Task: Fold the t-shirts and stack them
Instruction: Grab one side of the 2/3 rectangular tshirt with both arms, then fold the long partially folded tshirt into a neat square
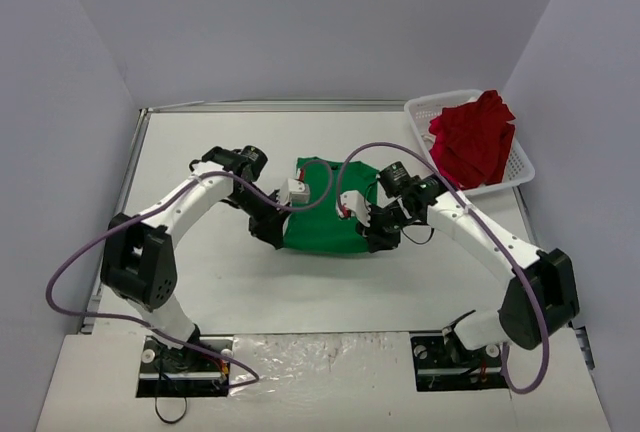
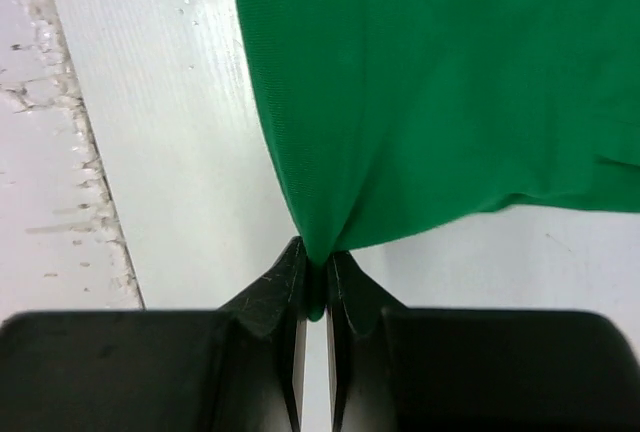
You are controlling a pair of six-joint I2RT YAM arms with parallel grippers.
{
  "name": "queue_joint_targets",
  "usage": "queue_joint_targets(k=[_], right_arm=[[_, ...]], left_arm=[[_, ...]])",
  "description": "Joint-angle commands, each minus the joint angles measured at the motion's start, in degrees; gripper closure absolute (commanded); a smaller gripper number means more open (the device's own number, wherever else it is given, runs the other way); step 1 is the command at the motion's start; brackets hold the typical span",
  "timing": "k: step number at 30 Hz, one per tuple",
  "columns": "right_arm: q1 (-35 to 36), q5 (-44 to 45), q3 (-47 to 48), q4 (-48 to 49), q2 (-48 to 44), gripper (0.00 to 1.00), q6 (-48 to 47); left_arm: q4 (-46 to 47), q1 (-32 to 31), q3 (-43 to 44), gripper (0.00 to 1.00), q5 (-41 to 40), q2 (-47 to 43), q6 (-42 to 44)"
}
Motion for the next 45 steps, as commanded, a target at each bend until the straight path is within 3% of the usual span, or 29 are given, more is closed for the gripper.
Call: queue_joint_targets(k=[1,11,21,45], right_arm=[[-1.4,0.8,2.8,-9.0,-2.9,1.0,-0.7],[-1.3,-1.2,8.5,-17.8,-4.1,1.0,-2.6],[-3.1,-0.3,9.8,-16.0,-0.6,1.0,-3.8],[-9.0,1.1,24.0,-16.3,13.4,1.0,-6.9]], left_arm=[[-11.0,-0.8,1.5,0.97,0.1,-5.0,5.6],[-15.1,-4.1,2.0,0.98,-0.9,-9.9,5.8],[-8.4,-3.5,4.2,0.98,-7.8,-9.0,1.3],[-7.9,0.4,18.4,0.98,-12.2,0.5,2.7]])
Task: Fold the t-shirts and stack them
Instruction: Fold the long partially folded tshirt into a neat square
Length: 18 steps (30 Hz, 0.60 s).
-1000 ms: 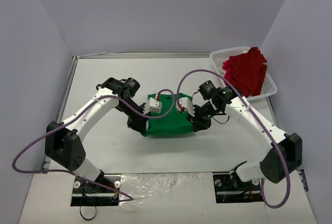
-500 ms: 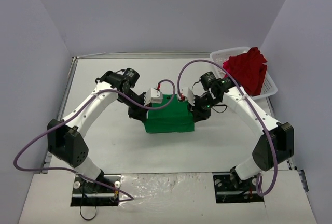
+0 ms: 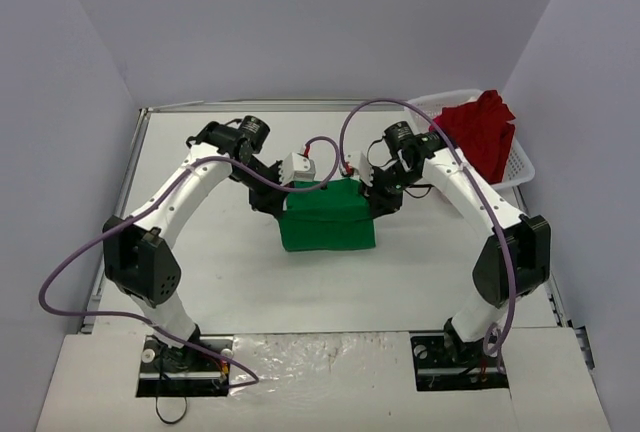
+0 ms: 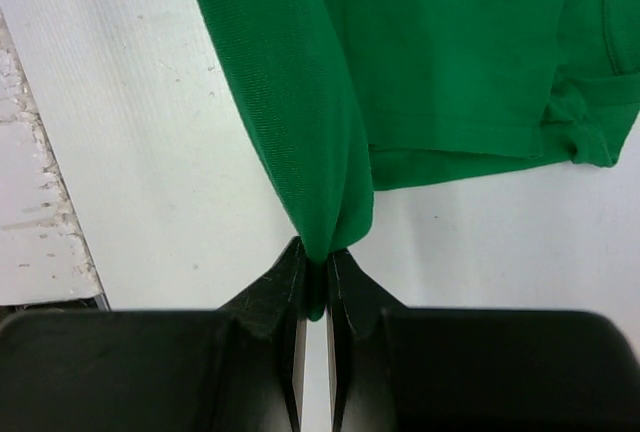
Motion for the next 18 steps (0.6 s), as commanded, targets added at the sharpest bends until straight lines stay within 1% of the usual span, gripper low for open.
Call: queue_joint_targets(k=[1,18], right_arm=[[-1.6,3.6,2.8,-4.2,2.3,1.0,-1.7],[-6.3,3.6,14.1,-4.3,14.3,1.0,-4.0]], left_arm=[[-2.2,1.5,3.7,0.98,-3.5,0.6,0.7],[-1.7,4.7,15.2,0.98,-4.5,12.4,2.1]])
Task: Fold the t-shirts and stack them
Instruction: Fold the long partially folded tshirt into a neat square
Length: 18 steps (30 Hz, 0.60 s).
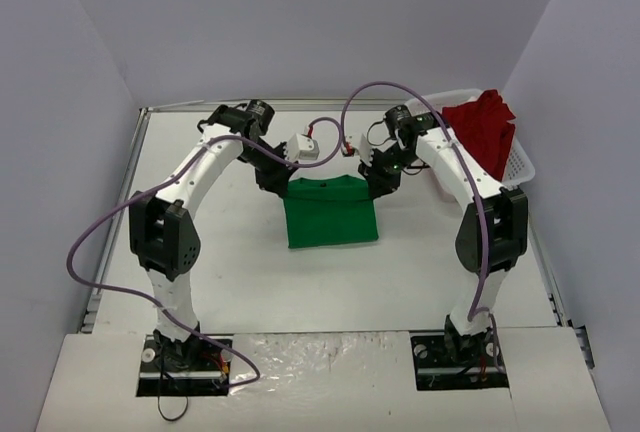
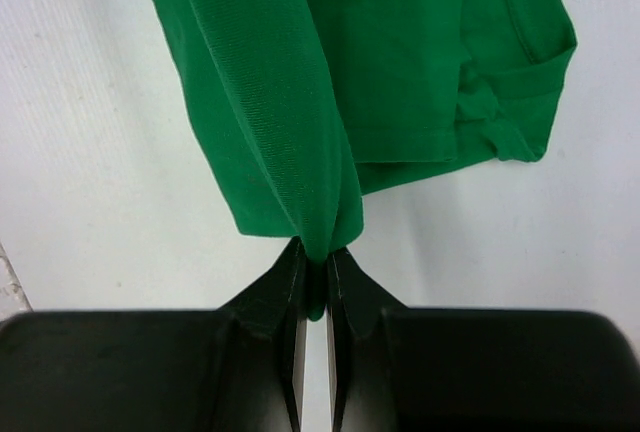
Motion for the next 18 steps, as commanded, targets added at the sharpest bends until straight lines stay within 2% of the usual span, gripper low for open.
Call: queue_joint_targets(k=[1,18], right_arm=[[-2.0,3.3,3.3,-4.1,2.3,1.0,-1.6],[-4.9,2.4,18.7,-4.1,18.4,1.0,-2.4]], left_arm=[[-2.8,2.3,3.7,0.98,-3.0,1.0,1.6],[-5.0,5.4,16.1,0.98,-3.0,13.9,3.6]])
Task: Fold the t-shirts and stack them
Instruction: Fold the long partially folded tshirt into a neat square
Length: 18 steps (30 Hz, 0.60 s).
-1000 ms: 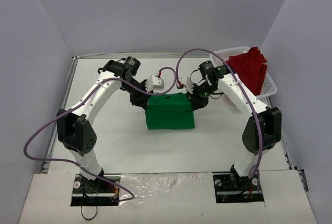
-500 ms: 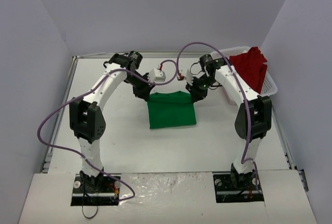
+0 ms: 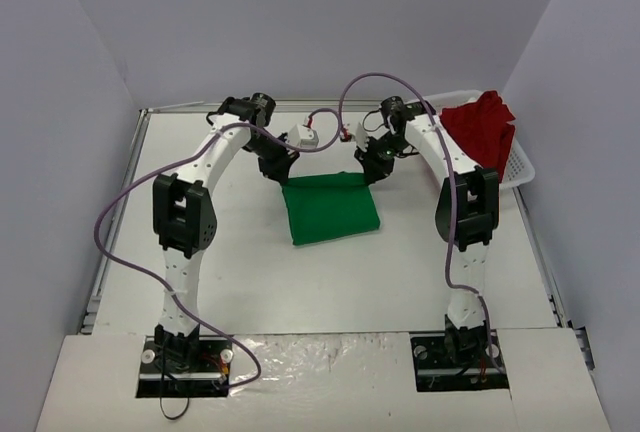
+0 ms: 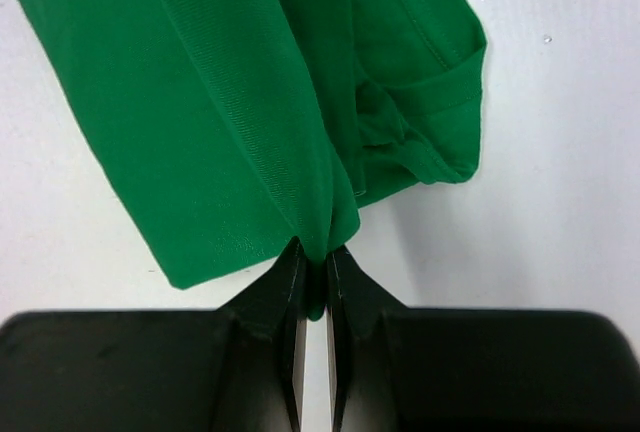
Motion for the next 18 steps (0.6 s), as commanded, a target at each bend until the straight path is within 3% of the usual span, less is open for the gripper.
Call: queue_joint_targets(k=[1,18], right_arm=[[-2.1,2.8,3.7,-3.8,2.4,1.0,-1.2],[-2.4,-1.7,16.5,-1.0,15.9,1.0,1.7]], left_arm=[[-4.7,2.5,3.7,0.98,-2.5,0.4,2.1],[-1.2,3.9,1.9,0.97,-3.1,5.7,1.6]])
